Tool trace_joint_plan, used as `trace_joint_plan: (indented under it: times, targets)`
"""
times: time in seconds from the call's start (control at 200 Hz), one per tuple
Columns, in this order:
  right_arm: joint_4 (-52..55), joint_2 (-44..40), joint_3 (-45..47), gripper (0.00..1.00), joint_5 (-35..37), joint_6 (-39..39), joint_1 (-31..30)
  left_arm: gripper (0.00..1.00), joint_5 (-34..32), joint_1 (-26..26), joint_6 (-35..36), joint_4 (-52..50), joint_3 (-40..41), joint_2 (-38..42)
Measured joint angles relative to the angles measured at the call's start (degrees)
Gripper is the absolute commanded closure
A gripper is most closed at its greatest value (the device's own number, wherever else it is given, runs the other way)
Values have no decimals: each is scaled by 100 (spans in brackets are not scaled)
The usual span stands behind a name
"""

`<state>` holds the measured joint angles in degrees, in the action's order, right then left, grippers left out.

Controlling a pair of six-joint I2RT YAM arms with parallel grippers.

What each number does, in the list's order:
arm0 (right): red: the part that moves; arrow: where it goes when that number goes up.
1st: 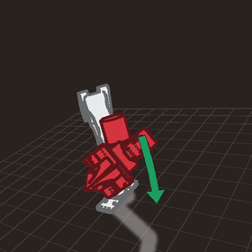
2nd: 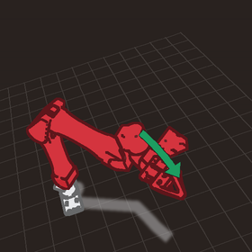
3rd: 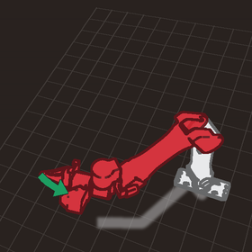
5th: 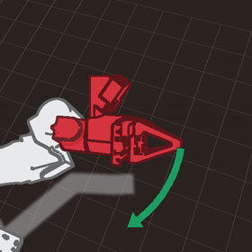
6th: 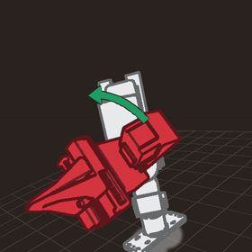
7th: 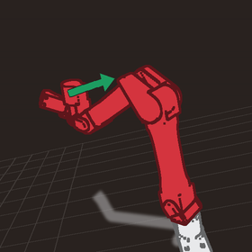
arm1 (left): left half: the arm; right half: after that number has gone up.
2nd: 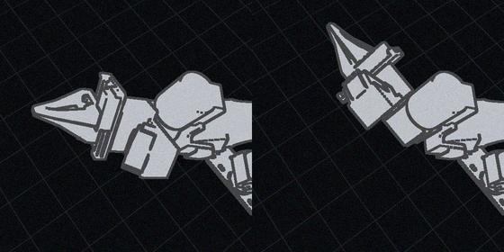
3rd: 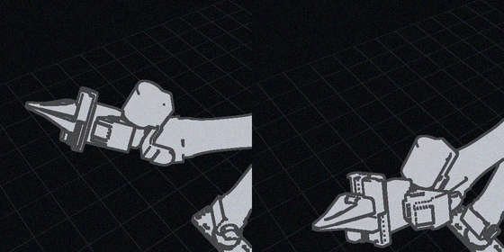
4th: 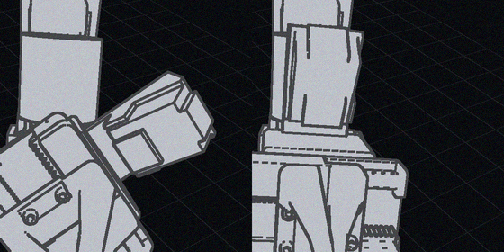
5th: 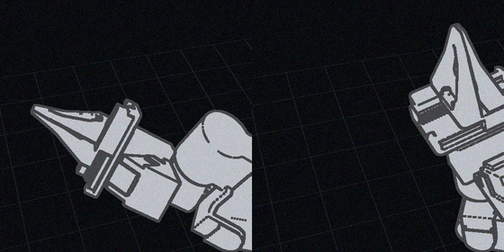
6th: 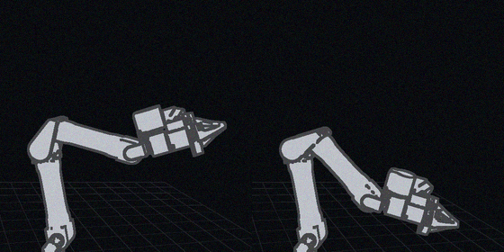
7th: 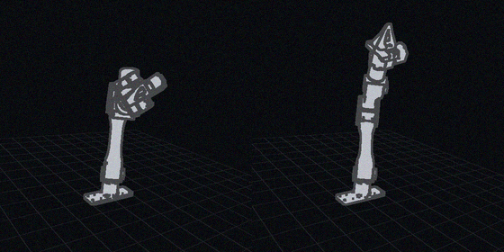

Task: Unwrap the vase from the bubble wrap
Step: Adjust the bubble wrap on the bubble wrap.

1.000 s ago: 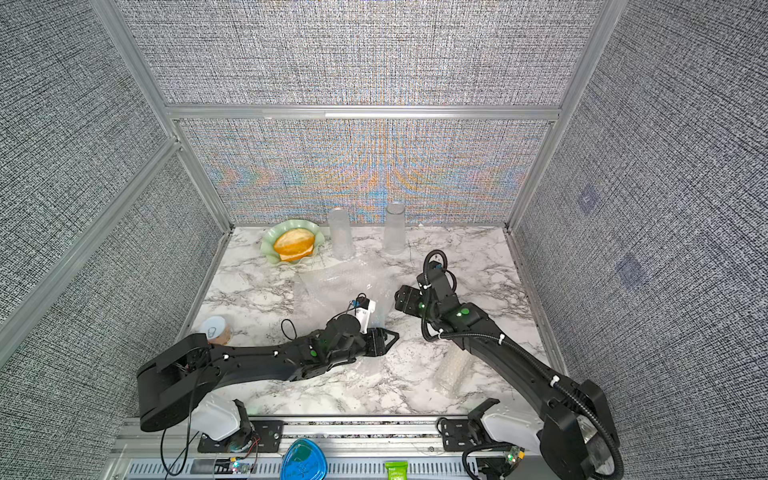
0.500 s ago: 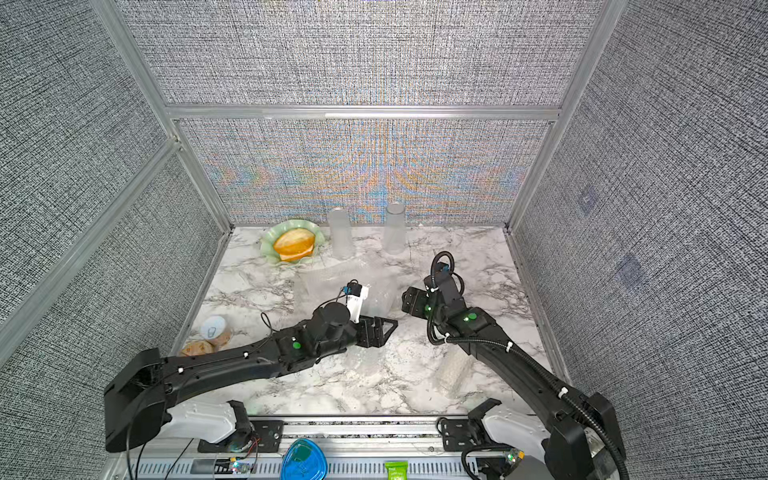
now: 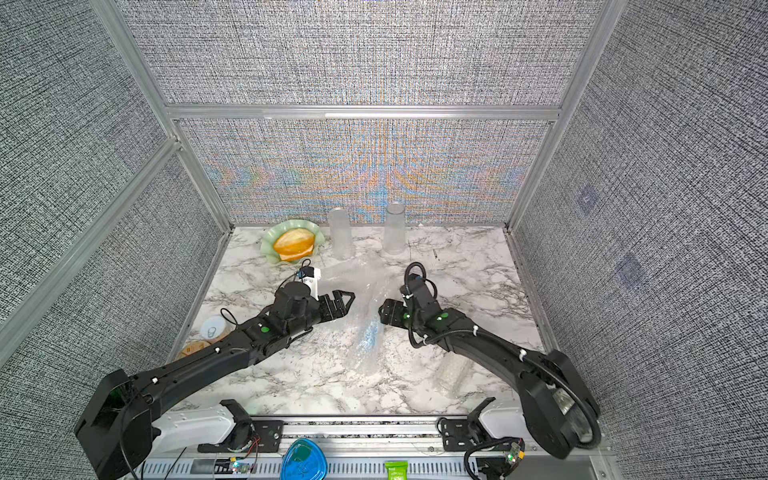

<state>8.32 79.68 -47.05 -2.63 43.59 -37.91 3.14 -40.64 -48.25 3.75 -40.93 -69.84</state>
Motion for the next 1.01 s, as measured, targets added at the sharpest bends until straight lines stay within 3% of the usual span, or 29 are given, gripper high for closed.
trace_joint_plan:
  times: [0.395,0.53,0.66,0.765,0.881,1.006]
  targets:
    - [809,2013,-1532,16,529,216,-645,3,249,415,24,-127,455,518]
    - [1049,2387,-1768,27,560,297,-730,3,310,511,28,-118,579,656]
    - [1226,2396,-1790,52,640,337,-769,3,396,557,52,-90,603,704]
    - [1338,2177,-1740,63,691,361,-787,3,450,595,74,-76,610,699]
    - [1460,1836,-1609,70,737,271,-791,3,487,636,87,-70,614,651]
    - [1543,1523,-1558,71,739,76,-791,4,568,704,85,-63,623,584]
